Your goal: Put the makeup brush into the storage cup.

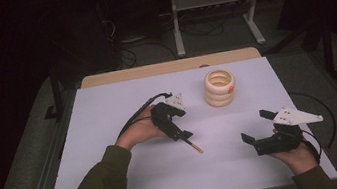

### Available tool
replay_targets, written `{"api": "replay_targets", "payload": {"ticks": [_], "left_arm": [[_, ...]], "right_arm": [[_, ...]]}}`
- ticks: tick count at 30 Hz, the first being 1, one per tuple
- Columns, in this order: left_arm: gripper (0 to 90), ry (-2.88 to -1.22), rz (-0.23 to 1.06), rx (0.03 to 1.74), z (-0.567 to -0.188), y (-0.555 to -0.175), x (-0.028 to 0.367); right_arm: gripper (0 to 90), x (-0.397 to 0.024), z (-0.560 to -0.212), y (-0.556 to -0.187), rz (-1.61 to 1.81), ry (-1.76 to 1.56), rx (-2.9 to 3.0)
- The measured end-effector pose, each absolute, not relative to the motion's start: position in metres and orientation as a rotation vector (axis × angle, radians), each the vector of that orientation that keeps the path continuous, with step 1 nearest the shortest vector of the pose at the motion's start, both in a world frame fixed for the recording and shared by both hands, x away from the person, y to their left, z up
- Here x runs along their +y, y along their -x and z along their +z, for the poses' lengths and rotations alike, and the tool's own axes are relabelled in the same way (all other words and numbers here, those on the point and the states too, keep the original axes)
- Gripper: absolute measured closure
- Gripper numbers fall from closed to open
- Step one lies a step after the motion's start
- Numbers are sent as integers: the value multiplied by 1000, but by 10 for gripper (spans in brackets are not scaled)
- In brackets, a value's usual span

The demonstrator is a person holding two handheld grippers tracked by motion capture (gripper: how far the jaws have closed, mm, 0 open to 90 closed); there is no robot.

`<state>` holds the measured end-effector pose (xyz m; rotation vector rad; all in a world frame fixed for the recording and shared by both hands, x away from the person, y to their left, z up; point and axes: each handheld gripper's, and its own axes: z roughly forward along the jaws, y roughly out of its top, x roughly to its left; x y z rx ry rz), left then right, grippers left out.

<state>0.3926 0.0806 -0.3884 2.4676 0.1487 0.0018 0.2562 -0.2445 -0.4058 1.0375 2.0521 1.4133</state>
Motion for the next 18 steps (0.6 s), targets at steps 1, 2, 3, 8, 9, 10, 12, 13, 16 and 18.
{"api": "replay_targets", "payload": {"ticks": [1, 2, 3, 8, 9, 10, 12, 13, 16, 18], "left_arm": [[141, -2478, -6, 144, -390, -393, 80], [154, -2486, -8, 137, -391, -393, 80], [157, -2493, -11, 139, -393, -393, 79], [177, -2532, -12, 115, -397, -395, 78], [191, -2539, -17, 115, -398, -395, 77], [200, -2548, -17, 107, -399, -395, 77], [215, -2570, -18, 96, -400, -395, 76], [222, -2573, -19, 92, -401, -395, 75], [241, -2594, -13, 75, -402, -394, 72], [255, -2599, -10, 74, -402, -393, 71]], "right_arm": [[0, -244, -406, -256, 1414, -1037, 2052], [0, -244, -406, -256, 1414, -1037, 2052], [0, -244, -406, -256, 1414, -1038, 2050], [0, -245, -406, -256, 1413, -1038, 2051], [0, -245, -406, -257, 1414, -1038, 2051], [0, -245, -406, -256, 1414, -1038, 2052], [0, -245, -406, -256, 1414, -1036, 2051], [0, -245, -406, -257, 1413, -1036, 2052], [0, -245, -406, -257, 1414, -1036, 2051], [0, -245, -407, -257, 1412, -1036, 2052]]}}
